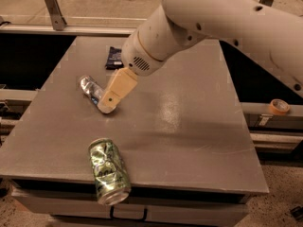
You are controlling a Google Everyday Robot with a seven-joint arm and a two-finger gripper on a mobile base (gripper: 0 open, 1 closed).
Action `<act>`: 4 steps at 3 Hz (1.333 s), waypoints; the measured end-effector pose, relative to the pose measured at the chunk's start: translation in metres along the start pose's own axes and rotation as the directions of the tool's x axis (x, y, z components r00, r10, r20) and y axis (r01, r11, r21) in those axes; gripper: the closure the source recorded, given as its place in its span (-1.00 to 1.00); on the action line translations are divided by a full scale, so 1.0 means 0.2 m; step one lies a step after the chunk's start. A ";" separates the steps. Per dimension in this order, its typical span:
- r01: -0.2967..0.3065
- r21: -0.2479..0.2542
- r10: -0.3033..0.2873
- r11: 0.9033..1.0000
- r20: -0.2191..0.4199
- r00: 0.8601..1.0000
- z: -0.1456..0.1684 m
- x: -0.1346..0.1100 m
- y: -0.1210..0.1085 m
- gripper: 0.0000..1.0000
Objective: Move redbull can near green can
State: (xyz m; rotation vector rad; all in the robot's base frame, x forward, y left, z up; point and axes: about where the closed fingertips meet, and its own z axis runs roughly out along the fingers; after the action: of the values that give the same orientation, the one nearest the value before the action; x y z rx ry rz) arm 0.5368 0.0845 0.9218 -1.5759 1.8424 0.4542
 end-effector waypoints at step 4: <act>-0.193 0.053 0.199 0.980 -0.143 0.970 0.39 0.04 -0.02 -0.63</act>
Offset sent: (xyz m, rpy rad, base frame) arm 0.0119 0.0406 -0.0554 -0.0897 0.1548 -0.2053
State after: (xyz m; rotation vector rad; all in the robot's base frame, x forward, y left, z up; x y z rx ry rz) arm 0.5596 0.1277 0.8607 -1.4411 2.1189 0.3958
